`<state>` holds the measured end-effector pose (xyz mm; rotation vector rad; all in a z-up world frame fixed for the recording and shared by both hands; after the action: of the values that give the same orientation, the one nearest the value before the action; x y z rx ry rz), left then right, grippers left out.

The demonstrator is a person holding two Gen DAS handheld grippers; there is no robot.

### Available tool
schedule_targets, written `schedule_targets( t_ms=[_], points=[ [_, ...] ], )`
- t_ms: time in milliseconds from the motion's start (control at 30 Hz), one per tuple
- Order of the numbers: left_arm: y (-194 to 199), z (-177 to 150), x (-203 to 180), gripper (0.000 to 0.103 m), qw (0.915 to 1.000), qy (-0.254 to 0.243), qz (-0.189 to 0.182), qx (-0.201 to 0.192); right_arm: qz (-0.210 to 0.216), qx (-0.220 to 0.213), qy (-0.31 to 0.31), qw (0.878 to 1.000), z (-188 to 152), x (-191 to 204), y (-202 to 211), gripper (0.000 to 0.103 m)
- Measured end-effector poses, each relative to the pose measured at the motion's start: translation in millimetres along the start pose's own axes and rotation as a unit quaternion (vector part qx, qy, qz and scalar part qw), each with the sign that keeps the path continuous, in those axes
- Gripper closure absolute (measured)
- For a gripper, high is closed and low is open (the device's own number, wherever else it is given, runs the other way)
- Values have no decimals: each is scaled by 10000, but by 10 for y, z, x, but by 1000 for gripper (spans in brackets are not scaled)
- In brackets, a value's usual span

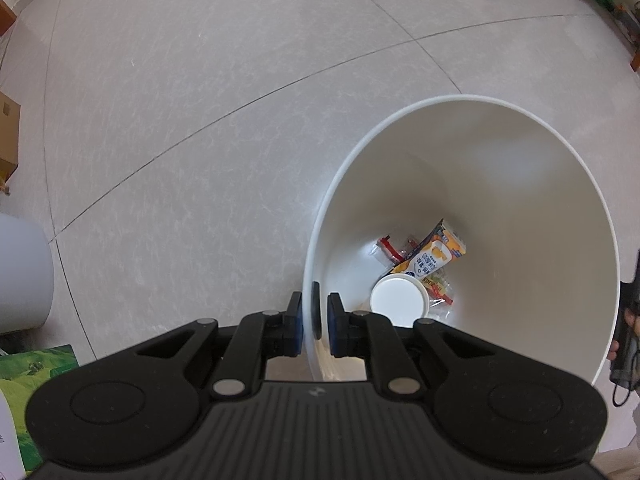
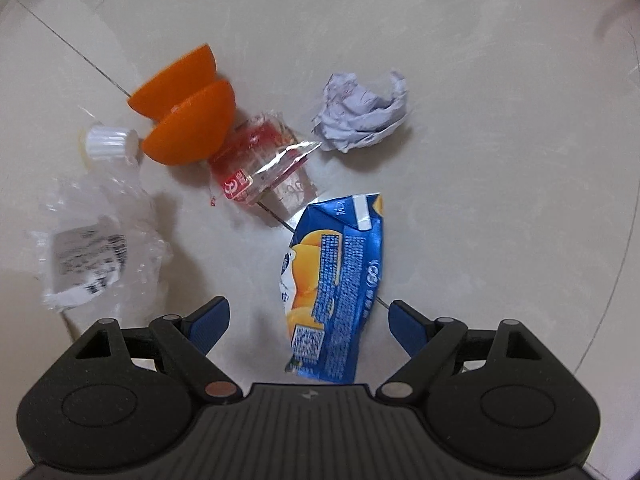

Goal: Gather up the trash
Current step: 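Grasp the wide blue orange-print juice carton with the right gripper, then carry the wide carton over the bin and open the right gripper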

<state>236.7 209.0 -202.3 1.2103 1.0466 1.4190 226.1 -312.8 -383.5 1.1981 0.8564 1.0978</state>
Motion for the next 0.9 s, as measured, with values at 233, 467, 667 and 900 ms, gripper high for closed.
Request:
schedule_targets(
  t_ms=[233, 467, 667, 900],
  points=[
    [-6, 0, -22, 93, 10000, -36, 15, -16, -165, -16, 13, 9999, 38, -47, -165, 23],
    [-9, -10, -21, 93, 10000, -20, 13, -18, -195, -25, -85, 9998, 107, -113, -198, 36],
    [-13, -12, -26, 93, 10000, -21, 15, -15, -228, 3, -169, 9996, 141, -147, -136, 37],
    [-10, -20, -38, 93, 10000, -27, 31, -27, -201, 70, 148, 9997, 112, -16, 171, 37]
  ],
)
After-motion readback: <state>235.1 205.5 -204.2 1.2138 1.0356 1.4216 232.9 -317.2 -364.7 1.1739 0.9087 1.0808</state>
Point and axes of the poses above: each gripper's, at about its wrist camera, not at the fingertips, and y roughly against the way its jaws point, x to its left, z to its top, the point moved 3 cm from there along -y, roughly the way its jaws point, and after that the axes turned 10 degrees about z, right-handed, at the moved point
